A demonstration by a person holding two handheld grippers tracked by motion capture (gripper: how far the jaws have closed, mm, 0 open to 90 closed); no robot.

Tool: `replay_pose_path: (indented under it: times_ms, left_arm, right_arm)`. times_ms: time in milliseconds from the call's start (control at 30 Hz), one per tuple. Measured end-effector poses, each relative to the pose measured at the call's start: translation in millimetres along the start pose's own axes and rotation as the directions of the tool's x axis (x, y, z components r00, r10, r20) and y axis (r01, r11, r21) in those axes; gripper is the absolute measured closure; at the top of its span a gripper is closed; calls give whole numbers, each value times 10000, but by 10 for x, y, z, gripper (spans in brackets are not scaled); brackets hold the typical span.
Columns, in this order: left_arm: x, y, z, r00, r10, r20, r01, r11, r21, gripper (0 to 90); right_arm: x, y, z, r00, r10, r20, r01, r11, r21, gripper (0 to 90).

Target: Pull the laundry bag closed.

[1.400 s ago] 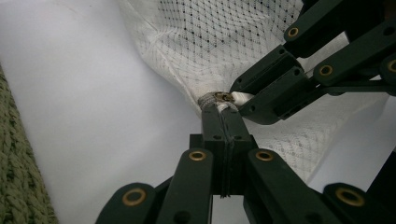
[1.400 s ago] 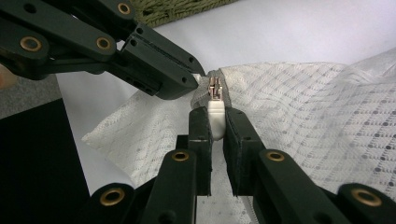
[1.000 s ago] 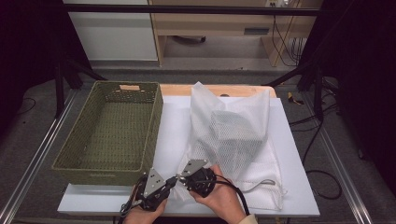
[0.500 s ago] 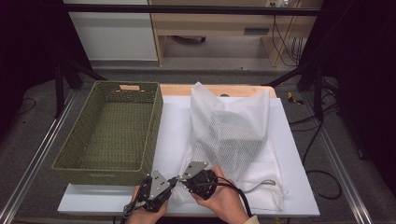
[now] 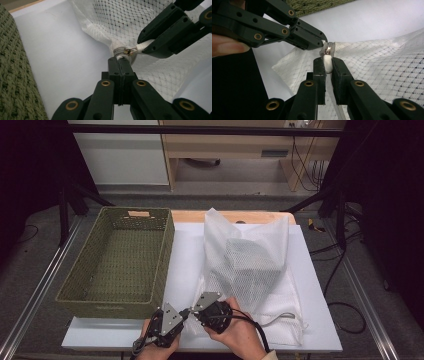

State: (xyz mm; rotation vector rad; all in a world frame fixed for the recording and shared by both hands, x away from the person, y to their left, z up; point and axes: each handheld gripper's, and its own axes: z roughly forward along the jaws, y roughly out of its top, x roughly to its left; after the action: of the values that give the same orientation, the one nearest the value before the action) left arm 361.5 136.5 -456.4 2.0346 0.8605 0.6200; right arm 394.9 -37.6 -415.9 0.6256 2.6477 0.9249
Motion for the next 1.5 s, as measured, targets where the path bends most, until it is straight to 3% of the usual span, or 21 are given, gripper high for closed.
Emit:
replay_pose_path:
  times_ms: [100, 333, 600, 833, 1000, 1267, 1500]
  left_arm:
    - [23, -2, -21, 9987, -488, 139, 491, 9984, -262, 900]
    - [28, 18, -61, 9977, -634, 229, 644, 9968, -464, 900]
    - [10, 25, -48, 9956, -600, 716, 614, 9979, -182, 900]
    - [28, 0, 14, 9884, -817, 1284, 775, 9963, 368, 900]
    - [24, -26, 38, 9889, -837, 1224, 775, 9955, 546, 900]
    - [-8, -22, 16, 9946, -788, 681, 762, 9963, 399, 900]
    - [22, -13, -2, 9875, -1267, 938, 1248, 9918, 257, 900]
  right_arm:
    - [6, -1, 13, 10000, 75, 17, -75, 10000, -14, 820]
    - [6, -46, 88, 9996, 274, 43, -273, 9994, -210, 821]
    - [1, -115, 126, 9992, 90, 399, -85, 9999, -130, 821]
    - [-26, -129, 124, 9983, -239, 540, 229, 9996, 191, 820]
    - [-4, -149, 154, 9991, -150, 402, 144, 9998, 158, 822]
    - [64, -223, 189, 9993, -43, 370, 42, 10000, 41, 823]
    - [80, -228, 178, 9987, -71, 501, 76, 9999, -109, 825]
